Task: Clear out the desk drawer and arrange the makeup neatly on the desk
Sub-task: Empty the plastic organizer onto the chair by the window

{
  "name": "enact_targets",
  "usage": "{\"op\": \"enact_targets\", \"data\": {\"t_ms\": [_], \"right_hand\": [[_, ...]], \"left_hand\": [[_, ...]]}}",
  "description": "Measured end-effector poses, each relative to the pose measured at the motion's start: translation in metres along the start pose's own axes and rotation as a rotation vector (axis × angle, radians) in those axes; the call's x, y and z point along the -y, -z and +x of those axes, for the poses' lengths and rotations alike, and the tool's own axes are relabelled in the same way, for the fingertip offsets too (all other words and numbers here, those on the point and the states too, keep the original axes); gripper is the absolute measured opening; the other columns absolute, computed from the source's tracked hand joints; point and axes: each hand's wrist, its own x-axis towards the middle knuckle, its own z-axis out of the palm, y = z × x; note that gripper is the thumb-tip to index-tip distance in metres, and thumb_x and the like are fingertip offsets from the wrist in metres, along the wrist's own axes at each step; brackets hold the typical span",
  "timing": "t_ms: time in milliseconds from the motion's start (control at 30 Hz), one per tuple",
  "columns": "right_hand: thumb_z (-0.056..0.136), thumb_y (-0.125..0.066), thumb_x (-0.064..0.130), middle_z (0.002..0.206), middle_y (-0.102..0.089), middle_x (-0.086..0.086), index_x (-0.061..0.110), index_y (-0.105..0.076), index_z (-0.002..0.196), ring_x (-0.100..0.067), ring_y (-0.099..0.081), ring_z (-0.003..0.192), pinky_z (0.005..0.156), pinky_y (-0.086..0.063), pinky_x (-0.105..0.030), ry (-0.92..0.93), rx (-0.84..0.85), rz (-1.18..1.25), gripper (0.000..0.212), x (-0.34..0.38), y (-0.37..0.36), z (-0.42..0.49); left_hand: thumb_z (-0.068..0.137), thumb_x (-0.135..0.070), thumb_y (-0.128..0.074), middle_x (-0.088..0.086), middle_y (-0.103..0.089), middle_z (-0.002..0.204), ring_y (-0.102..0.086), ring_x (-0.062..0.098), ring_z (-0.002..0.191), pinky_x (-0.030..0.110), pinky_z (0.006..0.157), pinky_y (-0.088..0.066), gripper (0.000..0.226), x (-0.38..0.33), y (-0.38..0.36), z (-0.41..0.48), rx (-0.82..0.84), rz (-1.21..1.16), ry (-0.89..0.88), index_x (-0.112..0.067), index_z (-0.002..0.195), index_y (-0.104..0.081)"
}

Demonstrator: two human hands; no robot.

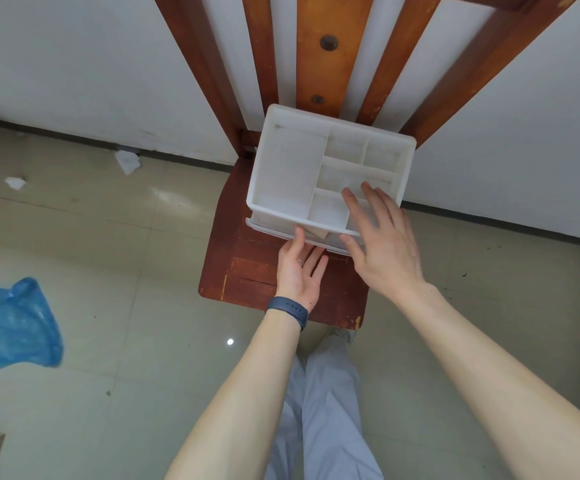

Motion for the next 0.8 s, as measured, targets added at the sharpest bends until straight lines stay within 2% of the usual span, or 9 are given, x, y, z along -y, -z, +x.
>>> {"op": "enact_targets", "data": {"t_ms": [167, 333, 433, 567, 700, 800], "right_hand": [[0.100, -0.056, 0.038, 0.165, -0.025, -0.008, 0.029, -0.023, 0.160, -0.030, -0.023, 0.151, 0.118, -0.029, -0.056, -0.003, 0.017, -0.017, 0.069, 0.002, 0.007, 0.001], [0.098, -0.062, 0.034, 0.163, -0.030, -0.010, 0.026, -0.030, 0.158, -0.031, -0.028, 0.149, 0.117, -0.029, -0.055, -0.011, 0.021, -0.014, 0.069, 0.006, 0.013, 0.002], [0.097, -0.064, 0.033, 0.162, -0.033, -0.011, 0.025, -0.032, 0.157, -0.032, -0.029, 0.148, 0.117, -0.029, -0.055, -0.017, 0.016, -0.024, 0.068, 0.008, 0.015, 0.002], [0.097, -0.062, 0.034, 0.162, -0.032, -0.010, 0.027, -0.030, 0.158, -0.031, -0.028, 0.149, 0.118, -0.026, -0.054, -0.025, 0.028, -0.048, 0.069, 0.009, 0.015, 0.002], [0.097, -0.062, 0.034, 0.162, -0.032, -0.010, 0.028, -0.029, 0.158, -0.031, -0.028, 0.149, 0.118, -0.026, -0.055, -0.030, 0.032, -0.047, 0.069, 0.010, 0.016, 0.002], [0.098, -0.061, 0.035, 0.163, -0.030, -0.009, 0.029, -0.027, 0.158, -0.030, -0.026, 0.150, 0.119, -0.026, -0.055, -0.033, 0.041, -0.038, 0.069, 0.010, 0.017, 0.003]], "left_hand": [[0.096, -0.023, -0.067, 0.015, -0.062, 0.127, -0.067, 0.027, 0.110, 0.035, 0.091, -0.056, 0.045, -0.002, 0.009, -0.011, -0.116, 0.153, -0.098, -0.005, 0.133, -0.050], [0.096, -0.011, -0.065, 0.008, -0.063, 0.110, -0.068, 0.020, 0.096, 0.031, 0.085, -0.057, 0.019, 0.003, 0.024, -0.024, -0.191, 0.211, -0.102, -0.011, 0.108, -0.051], [0.096, -0.008, -0.064, 0.007, -0.063, 0.107, -0.069, 0.019, 0.093, 0.028, 0.079, -0.058, 0.018, 0.005, 0.027, -0.028, -0.210, 0.206, -0.083, -0.013, 0.106, -0.049], [0.097, -0.005, -0.060, 0.009, -0.061, 0.104, -0.068, 0.020, 0.091, 0.024, 0.071, -0.058, 0.025, 0.003, 0.023, -0.030, -0.251, 0.222, -0.077, -0.005, 0.118, -0.047], [0.097, -0.003, -0.055, 0.020, -0.061, 0.111, -0.070, 0.032, 0.098, 0.024, 0.058, -0.060, 0.014, 0.002, 0.026, -0.032, -0.341, 0.285, -0.038, -0.001, 0.111, -0.052], [0.096, 0.001, -0.053, 0.020, -0.061, 0.106, -0.072, 0.030, 0.085, 0.027, 0.056, -0.061, 0.016, 0.001, 0.032, -0.039, -0.342, 0.252, 0.015, 0.001, 0.112, -0.052]]}}
